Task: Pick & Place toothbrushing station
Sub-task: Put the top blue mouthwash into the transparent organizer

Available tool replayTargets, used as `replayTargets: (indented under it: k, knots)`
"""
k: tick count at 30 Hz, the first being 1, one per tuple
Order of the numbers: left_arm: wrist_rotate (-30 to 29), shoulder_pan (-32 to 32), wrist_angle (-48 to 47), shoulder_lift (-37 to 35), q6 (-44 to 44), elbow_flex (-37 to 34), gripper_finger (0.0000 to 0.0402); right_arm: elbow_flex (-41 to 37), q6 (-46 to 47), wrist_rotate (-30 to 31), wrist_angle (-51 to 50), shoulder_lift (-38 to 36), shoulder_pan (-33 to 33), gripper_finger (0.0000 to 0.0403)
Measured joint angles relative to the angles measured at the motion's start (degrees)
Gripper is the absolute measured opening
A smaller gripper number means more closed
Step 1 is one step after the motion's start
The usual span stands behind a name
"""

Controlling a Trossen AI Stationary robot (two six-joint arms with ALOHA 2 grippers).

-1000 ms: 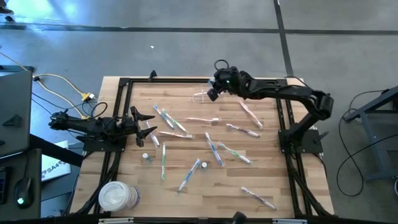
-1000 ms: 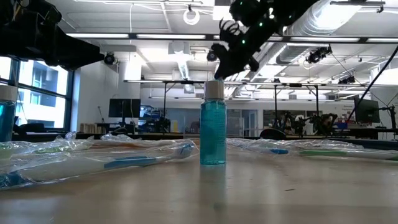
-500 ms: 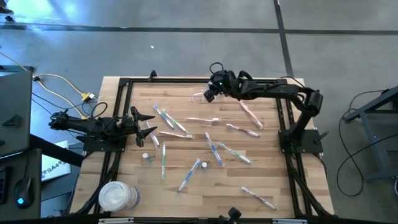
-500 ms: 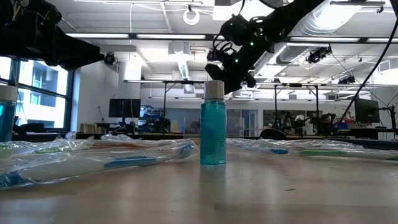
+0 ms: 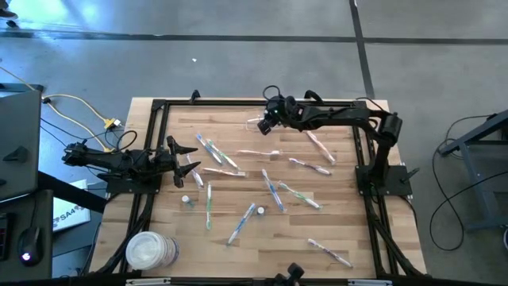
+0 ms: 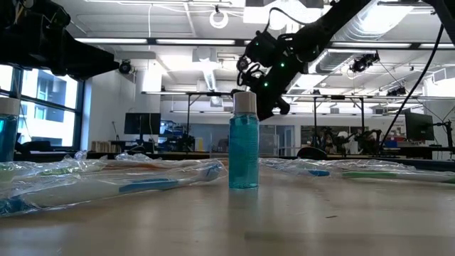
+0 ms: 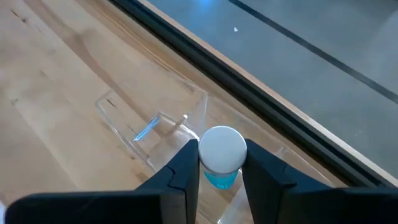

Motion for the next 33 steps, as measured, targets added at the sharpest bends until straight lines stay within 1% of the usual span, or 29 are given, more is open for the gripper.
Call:
replayTargets:
  k: [4,8,13,20,33]
  knots:
    - [-0.01,0.0,0.0,0.0,0.0,0.0,0.0239,0.0,0.48,-2.2,0.07,0.02,-0.43,0.0086]
    - [-0.02,-0.01,0.0,0.0,0.0,0.0,0.0239,0.0,0.61,-2.64,-0.01,0.02,-0.64,0.0086]
    - [-0.04,-0.01,0.0,0.0,0.0,0.0,0.0239,0.0,1.95,-5.97,-0.09,0.02,-1.2,0.0086]
    - [-0.26,-0.01,-0.02,-0.02,0.0,0.0,0.0239,0.0,2.2,-6.12,-0.4,0.02,-1.38,0.0086]
    - [-0.2,-0.02,-0.04,-0.01,-0.02,0.0,0.0239,-0.04,3.41,-6.48,-4.22,0.0,-1.36,0.0086]
